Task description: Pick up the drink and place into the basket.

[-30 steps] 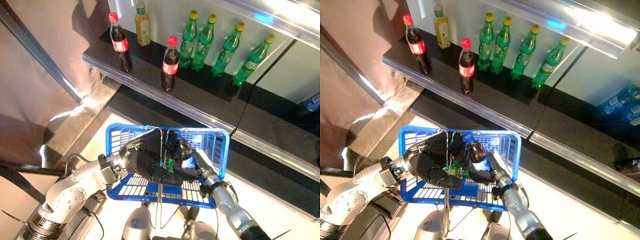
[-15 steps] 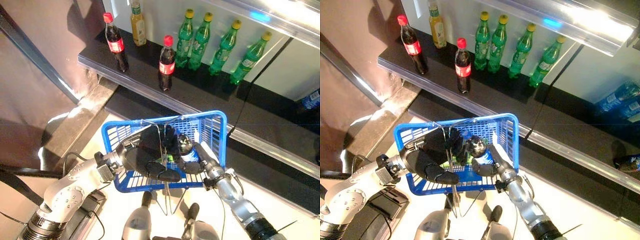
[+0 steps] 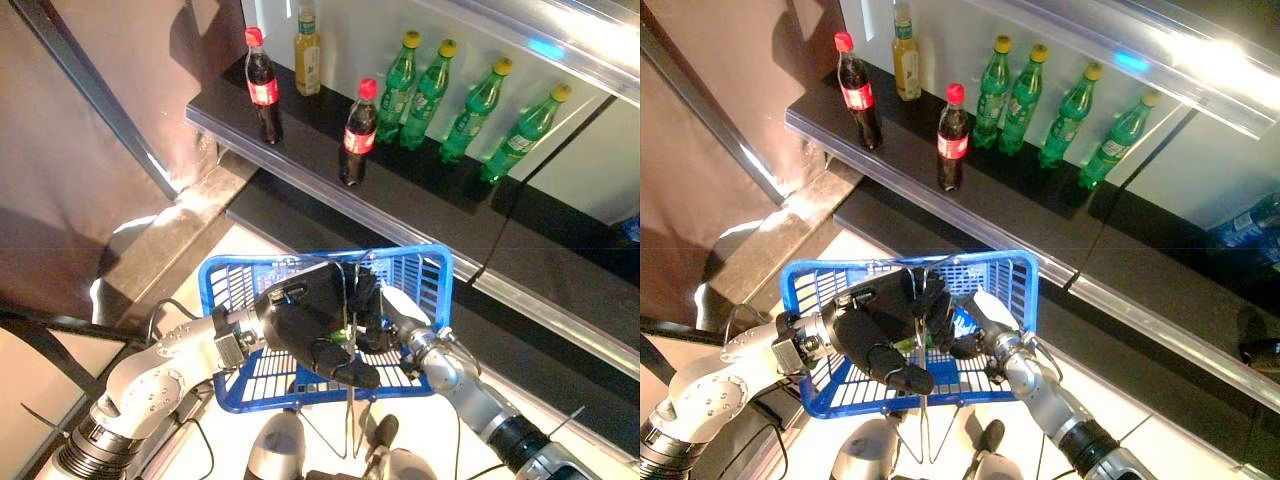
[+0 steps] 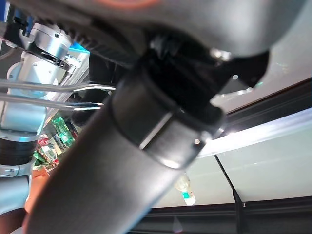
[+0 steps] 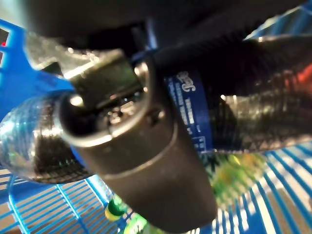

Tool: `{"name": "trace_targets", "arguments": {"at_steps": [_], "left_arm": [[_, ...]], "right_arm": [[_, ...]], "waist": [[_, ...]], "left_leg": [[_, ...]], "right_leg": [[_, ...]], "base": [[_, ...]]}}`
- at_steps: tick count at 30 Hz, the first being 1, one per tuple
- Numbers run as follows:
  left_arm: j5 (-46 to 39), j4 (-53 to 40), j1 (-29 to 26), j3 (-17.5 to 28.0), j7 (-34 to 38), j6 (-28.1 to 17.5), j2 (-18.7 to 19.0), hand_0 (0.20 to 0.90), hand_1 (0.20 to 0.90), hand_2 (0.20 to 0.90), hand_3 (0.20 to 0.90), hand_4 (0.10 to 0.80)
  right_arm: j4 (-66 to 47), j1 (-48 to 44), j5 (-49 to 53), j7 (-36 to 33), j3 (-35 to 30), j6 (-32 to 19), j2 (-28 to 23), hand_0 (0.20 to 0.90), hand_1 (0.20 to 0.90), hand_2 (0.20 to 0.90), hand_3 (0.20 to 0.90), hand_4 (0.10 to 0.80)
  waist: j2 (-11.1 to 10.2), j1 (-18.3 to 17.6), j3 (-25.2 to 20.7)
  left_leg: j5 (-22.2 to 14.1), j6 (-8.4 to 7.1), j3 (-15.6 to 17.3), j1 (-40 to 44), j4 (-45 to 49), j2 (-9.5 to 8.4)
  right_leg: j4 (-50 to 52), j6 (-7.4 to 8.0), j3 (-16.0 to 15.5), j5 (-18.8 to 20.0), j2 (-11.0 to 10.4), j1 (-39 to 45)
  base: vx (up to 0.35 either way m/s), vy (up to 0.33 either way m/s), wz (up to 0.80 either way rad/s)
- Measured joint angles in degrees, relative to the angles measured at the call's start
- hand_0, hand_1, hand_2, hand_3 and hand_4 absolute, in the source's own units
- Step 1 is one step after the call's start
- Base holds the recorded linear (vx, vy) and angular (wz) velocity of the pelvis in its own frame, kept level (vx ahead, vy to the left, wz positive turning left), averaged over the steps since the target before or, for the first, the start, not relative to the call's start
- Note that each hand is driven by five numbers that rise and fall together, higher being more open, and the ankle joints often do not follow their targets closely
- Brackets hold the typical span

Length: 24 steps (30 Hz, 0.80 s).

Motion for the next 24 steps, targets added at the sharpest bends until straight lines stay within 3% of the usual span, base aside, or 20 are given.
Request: {"name": "trace_targets", "arguments": {"at_steps": [13, 24], "left_arm": [[0.2, 0.0, -2.6, -3.7, 0.0, 0.0, 0.4, 0.300, 0.300, 0.300, 0.200, 0.100], [3.6, 1.4, -6.0, -6.7, 0.3, 0.0, 0.4, 0.300, 0.300, 0.300, 0.200, 0.100]], "right_arm": [[3.8, -8.1, -2.5, 2.6, 2.6, 2.9, -1.5, 0.300, 0.300, 0.300, 0.200, 0.100], [12.1, -12.5, -2.6, 4.5, 5.6, 3.1, 4.1, 0.300, 0.300, 0.300, 0.200, 0.100]], "waist": [[-0.3, 0.1, -0.2], [-1.0, 0.4, -0.7]], "left_leg": [[0.0, 0.01, -0.1, 1.0, 0.0, -0.01], [0.0, 0.02, -0.5, 1.1, 0.0, -0.09]], "right_leg": [[0.0, 0.04, 0.0, 0.0, 0.0, 1.0], [0.0, 0.05, -0.4, 0.0, 0.0, 1.4]], "base": [[0.000, 0.000, 0.00], [-0.002, 0.004, 0.01]]}}
